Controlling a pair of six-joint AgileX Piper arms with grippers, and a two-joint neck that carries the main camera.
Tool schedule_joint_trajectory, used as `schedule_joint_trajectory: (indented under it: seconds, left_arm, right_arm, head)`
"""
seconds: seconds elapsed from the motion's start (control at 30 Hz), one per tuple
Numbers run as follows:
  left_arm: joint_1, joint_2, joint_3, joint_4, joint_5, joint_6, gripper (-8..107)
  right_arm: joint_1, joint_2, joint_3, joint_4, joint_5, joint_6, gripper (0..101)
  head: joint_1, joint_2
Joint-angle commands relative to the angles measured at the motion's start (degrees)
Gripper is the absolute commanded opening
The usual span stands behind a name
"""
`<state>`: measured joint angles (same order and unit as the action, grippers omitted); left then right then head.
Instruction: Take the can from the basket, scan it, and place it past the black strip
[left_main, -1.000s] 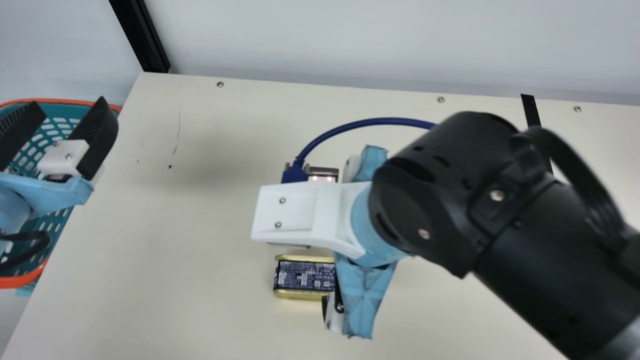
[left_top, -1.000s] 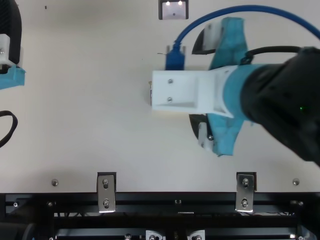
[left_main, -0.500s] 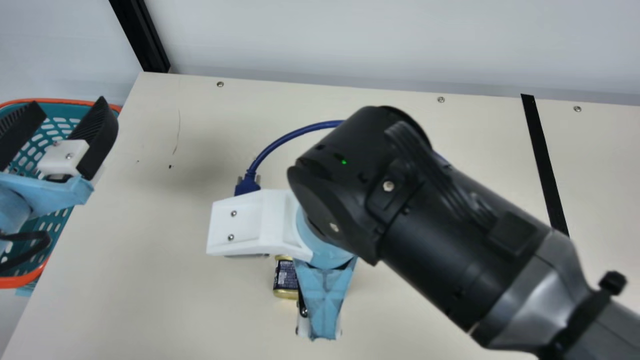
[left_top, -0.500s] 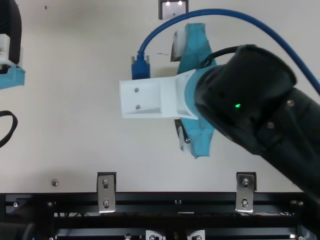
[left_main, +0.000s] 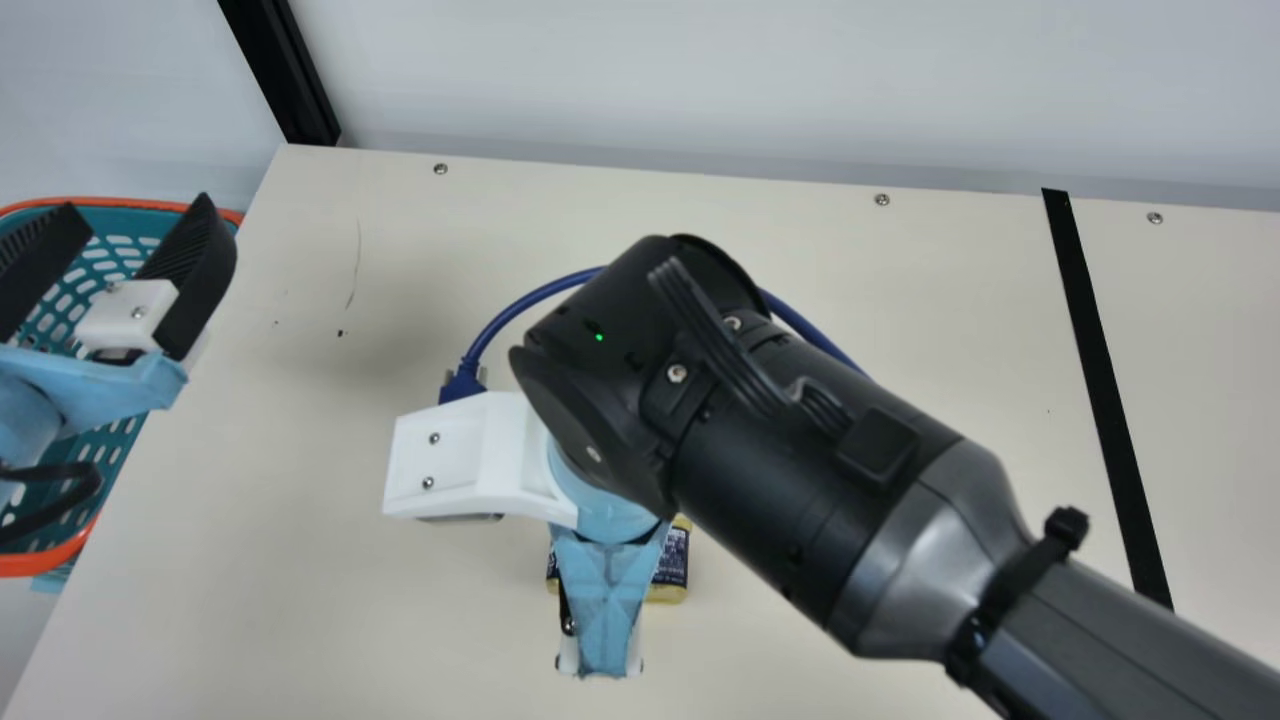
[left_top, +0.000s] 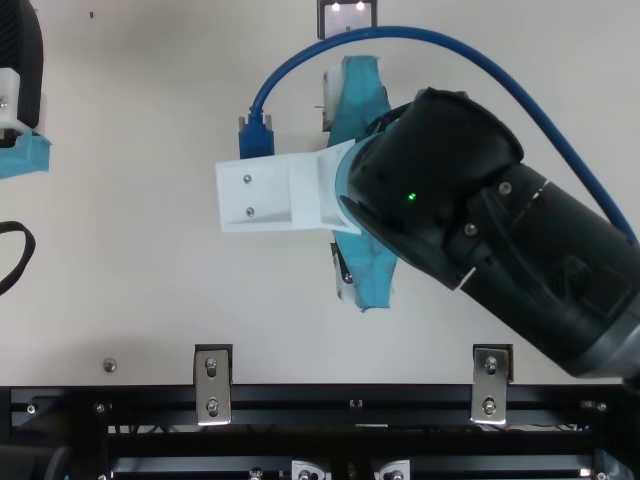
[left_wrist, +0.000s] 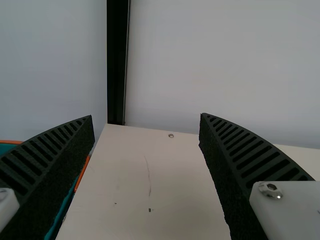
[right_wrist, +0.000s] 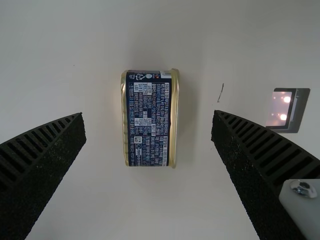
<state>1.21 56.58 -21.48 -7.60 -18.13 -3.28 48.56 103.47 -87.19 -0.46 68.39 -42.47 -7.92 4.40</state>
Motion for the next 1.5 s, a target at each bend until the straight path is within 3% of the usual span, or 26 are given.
schedule_joint_trajectory:
  seconds: [0.0,0.57,1.47]
  left_arm:
    - [0.0,0.0,0.0,0.0,0.0,0.0,90]
    - [0.0,0.0,0.0,0.0,0.0,0.0,90]
    - [0.0,0.0,0.0,0.0,0.0,0.0,90]
  right_arm:
    - [-0.14,0.06,0.74,0.04,-0.87,0.17,101]
    - [-0.54,-0.12,5.79,-0.73,-5.38,0.57,101]
    - [-2.07,1.82,7.85,-1.02,-8.07,0.61,101]
  head:
    - [-0.25,-0.32]
    - [-0.25,-0.32]
    - [-0.25,-0.32]
